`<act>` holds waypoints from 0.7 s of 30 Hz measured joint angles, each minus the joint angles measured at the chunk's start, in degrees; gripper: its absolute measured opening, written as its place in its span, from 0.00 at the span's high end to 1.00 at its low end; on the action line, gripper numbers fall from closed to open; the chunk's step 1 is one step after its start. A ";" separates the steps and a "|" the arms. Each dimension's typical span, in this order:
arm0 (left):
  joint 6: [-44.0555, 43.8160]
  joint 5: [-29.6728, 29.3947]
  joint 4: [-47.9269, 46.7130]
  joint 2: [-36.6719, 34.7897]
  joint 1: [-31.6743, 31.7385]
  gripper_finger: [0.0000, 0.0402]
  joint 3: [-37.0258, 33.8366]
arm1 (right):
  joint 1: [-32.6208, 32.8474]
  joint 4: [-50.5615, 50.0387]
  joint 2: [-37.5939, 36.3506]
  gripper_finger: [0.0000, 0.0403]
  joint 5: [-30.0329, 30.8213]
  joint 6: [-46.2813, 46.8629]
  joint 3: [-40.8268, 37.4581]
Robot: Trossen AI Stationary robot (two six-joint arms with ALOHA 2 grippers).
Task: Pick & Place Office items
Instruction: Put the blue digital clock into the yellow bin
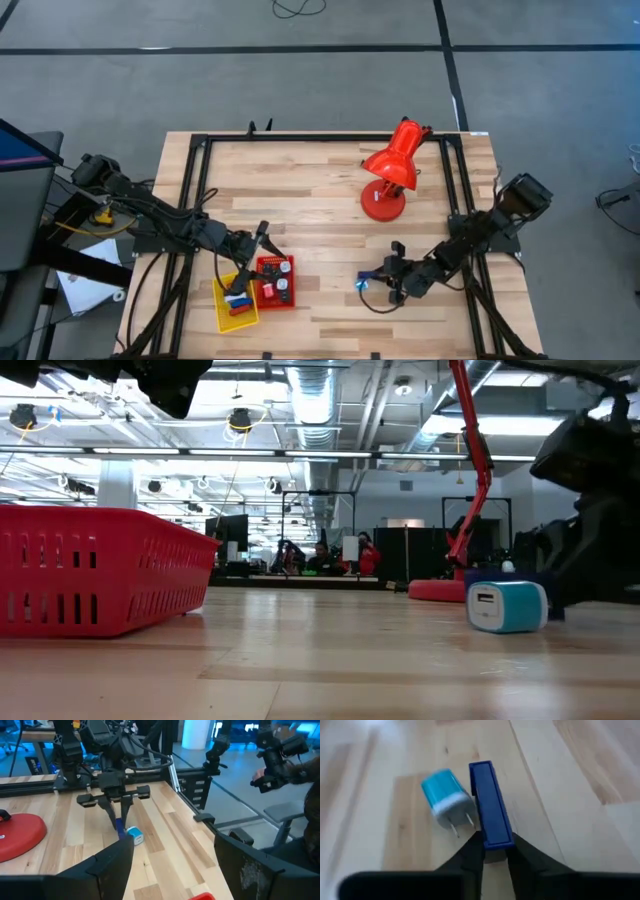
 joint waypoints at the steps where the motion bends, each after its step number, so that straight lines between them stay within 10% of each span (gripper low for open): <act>1: -0.89 -1.08 0.65 0.02 0.00 0.33 0.00 | 0.00 -0.04 -0.77 0.87 0.00 -0.04 0.00; 11: -7.64 -9.52 -18.73 1.36 4.23 0.33 8.68 | -11.14 -16.00 -9.36 0.87 -3.19 -3.61 10.97; 21: -7.05 -8.68 -45.87 3.94 6.64 0.33 22.09 | -20.45 -32.43 6.75 0.87 -10.67 -13.71 40.05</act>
